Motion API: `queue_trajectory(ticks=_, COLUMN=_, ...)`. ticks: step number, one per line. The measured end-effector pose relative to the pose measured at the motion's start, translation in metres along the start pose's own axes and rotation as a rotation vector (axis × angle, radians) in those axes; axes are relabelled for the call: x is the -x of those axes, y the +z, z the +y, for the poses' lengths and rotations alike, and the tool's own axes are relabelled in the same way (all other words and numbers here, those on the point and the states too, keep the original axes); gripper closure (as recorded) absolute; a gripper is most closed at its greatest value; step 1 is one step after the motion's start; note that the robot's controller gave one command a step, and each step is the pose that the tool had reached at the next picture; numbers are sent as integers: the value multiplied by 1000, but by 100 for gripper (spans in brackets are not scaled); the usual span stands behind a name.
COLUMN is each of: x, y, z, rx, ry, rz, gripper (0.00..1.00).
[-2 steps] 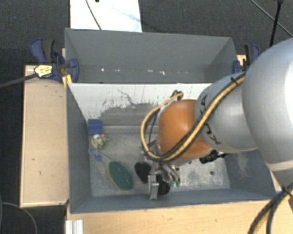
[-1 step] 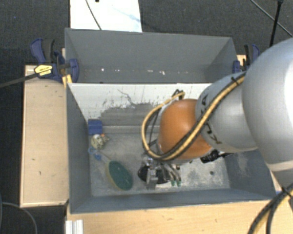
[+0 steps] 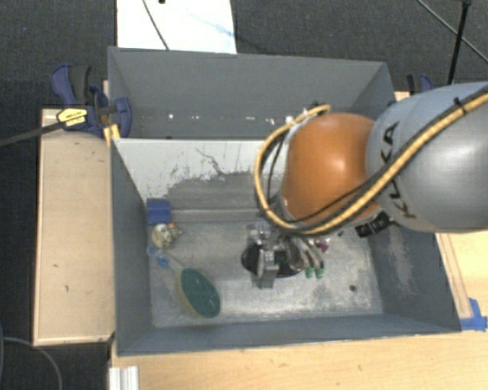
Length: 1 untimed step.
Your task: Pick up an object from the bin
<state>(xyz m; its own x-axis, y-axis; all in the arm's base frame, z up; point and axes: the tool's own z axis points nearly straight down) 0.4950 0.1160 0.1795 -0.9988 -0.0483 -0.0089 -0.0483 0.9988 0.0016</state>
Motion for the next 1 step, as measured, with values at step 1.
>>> queue_trajectory(ticks=1, x=23, y=-71, z=-8, rx=0, ry=47, rz=-2, gripper=100)
